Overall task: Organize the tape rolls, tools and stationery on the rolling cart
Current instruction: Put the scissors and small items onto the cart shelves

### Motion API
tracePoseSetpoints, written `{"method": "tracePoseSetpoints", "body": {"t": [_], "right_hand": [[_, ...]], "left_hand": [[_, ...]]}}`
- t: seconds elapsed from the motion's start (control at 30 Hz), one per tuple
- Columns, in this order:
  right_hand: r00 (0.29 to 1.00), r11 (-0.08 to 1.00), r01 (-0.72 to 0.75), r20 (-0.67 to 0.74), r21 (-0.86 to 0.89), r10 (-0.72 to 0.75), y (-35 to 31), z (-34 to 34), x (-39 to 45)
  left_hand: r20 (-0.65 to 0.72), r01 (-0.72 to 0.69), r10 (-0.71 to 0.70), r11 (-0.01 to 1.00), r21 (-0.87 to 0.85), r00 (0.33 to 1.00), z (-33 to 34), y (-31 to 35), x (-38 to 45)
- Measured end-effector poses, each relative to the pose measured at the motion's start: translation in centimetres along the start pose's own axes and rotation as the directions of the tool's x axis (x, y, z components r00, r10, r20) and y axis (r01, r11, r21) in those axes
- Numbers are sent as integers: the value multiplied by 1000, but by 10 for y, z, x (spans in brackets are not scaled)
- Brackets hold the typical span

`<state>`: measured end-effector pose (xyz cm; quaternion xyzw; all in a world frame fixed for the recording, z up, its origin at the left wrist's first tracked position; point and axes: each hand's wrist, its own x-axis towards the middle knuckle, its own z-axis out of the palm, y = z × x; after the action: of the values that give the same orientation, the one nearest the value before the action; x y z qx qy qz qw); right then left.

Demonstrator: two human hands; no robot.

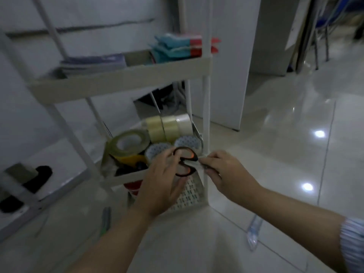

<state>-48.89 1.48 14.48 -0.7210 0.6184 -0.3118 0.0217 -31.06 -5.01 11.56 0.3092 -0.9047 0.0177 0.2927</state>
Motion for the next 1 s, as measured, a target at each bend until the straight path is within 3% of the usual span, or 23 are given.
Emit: {"method": "tracePoseSetpoints", "body": {"t": [0.2, 0.4, 0.5, 0.7, 0.87, 1.0], "right_hand": [[971, 984, 176, -164, 12, -171, -73, -41, 72], [931, 963, 267, -263, 25, -251, -136, -64, 141], [950, 965, 256, -171, -50, -261, -149, -70, 175], [981, 981, 181, 55, 67, -185, -149, -74, 212], [960, 986, 156, 225, 59, -165, -149, -71, 229], [924, 986, 164, 354, -33, -142, -149, -65, 236]], "left_hand": [[-215, -75, 113, 981, 177, 970, -116, -37, 44], [-281, 83, 36, 912, 401, 959, -185, -69, 67], [-190, 174, -99, 885, 432, 977, -199, -81, 80], [-52, 306, -310, 874, 378, 949, -203, -83, 94], [-25, 372, -388, 861, 346, 921, -201, -82, 96], [-19, 335, -361, 846, 415, 933, -200, -74, 95]]}}
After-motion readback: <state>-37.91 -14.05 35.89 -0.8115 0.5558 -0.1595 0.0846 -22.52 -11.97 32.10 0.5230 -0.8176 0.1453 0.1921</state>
